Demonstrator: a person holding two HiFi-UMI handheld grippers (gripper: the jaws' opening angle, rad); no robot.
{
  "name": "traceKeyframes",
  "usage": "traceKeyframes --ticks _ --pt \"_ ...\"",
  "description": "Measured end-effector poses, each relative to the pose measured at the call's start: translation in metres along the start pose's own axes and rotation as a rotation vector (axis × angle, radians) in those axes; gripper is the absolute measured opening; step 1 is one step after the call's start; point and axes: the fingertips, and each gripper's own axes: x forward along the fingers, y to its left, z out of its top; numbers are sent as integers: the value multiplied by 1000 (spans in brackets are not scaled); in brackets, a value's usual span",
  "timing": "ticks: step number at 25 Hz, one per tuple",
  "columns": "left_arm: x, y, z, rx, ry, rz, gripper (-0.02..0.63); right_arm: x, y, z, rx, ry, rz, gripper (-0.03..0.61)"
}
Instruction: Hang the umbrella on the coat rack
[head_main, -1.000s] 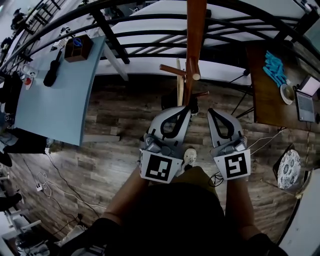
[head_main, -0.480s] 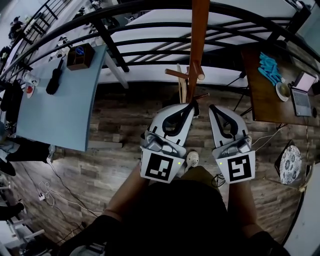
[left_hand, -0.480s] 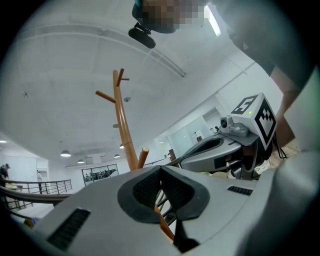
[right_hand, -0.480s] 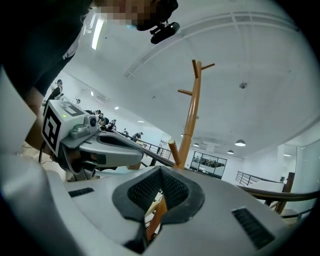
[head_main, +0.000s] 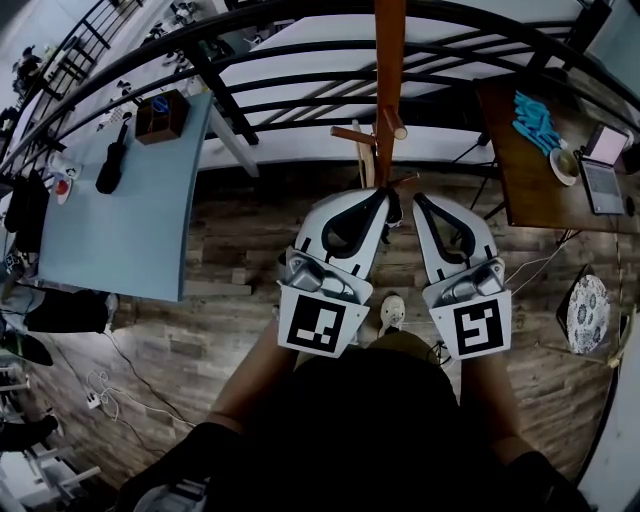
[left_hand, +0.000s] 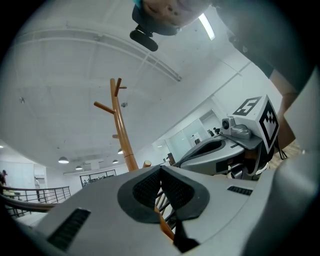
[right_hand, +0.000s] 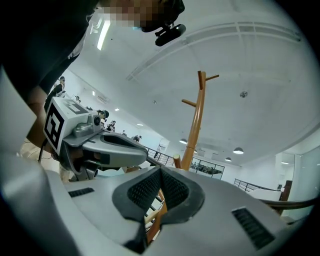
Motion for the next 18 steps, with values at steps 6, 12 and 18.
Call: traceKeyframes --ticks 6,12,18 --pt "-2 1 5 5 -8 1 11 0 2 3 -10 -4 6 28" --pt "1 1 5 9 -10 3 11 3 2 2 -11 -9 12 28" --pt "2 -1 6 6 -13 9 11 1 2 1 -11 -6 15 28"
